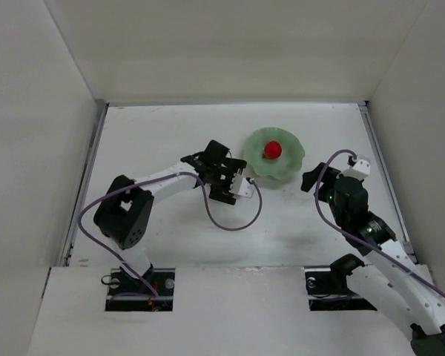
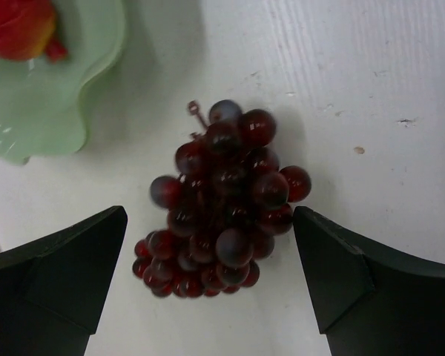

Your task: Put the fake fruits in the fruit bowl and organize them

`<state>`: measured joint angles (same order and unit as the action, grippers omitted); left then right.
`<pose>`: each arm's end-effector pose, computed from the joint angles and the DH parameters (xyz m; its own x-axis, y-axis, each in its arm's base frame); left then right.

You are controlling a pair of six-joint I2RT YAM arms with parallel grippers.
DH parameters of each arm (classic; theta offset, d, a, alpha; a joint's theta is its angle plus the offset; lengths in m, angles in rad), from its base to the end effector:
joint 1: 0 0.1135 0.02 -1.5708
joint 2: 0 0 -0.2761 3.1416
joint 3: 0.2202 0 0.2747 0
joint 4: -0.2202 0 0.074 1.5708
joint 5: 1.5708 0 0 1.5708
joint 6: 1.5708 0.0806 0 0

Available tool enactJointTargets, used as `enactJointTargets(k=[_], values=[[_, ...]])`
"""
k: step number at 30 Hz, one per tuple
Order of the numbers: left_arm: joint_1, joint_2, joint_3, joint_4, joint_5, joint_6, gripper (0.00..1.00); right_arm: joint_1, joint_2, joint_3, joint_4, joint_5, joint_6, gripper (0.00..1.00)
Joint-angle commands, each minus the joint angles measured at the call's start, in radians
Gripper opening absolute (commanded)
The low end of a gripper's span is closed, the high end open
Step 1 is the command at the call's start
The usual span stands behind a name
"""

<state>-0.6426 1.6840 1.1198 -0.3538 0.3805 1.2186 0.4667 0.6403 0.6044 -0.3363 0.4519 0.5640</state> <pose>0.3024 -0.2638 0.1770 0.4724 0.7350 -0.4865 0.8511 -0.2371 0.4684 0.1990 0.0609 0.2755 -0.2967 0.3890 -0.8721 0.1385 0.9211 0.3638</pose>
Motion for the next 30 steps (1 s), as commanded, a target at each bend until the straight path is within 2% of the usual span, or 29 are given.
enactJointTargets(k=[1,6,9,11,15,19,24,30], values=[[-0.009,0.06,0.077,-0.06,0.034,0.176,1.0,0.011,-0.04,-0.014,0.053,-0.002,-0.007,1.0],[-0.019,0.134,0.078,-0.076,0.003,0.197,0.99,0.01,-0.082,-0.026,0.022,0.001,-0.006,1.0],[-0.021,0.143,0.08,-0.102,-0.003,0.177,0.88,0.008,-0.096,-0.028,0.008,0.001,-0.006,1.0],[-0.021,0.137,0.09,-0.131,-0.005,0.151,0.76,0.003,-0.097,-0.029,0.008,-0.001,-0.006,1.0],[-0.004,0.073,0.1,-0.126,-0.014,0.095,0.37,0.002,-0.077,-0.029,0.017,-0.005,-0.004,1.0],[0.056,0.033,0.139,-0.062,-0.026,0.055,0.13,0.006,-0.062,-0.029,0.037,-0.005,-0.001,1.0],[0.122,0.06,0.254,0.084,-0.061,-0.005,0.06,-0.01,-0.082,-0.032,0.052,-0.005,-0.001,1.0],[0.09,0.146,0.446,0.159,-0.06,-0.088,0.05,-0.036,-0.108,-0.037,0.037,-0.01,-0.004,1.0]])
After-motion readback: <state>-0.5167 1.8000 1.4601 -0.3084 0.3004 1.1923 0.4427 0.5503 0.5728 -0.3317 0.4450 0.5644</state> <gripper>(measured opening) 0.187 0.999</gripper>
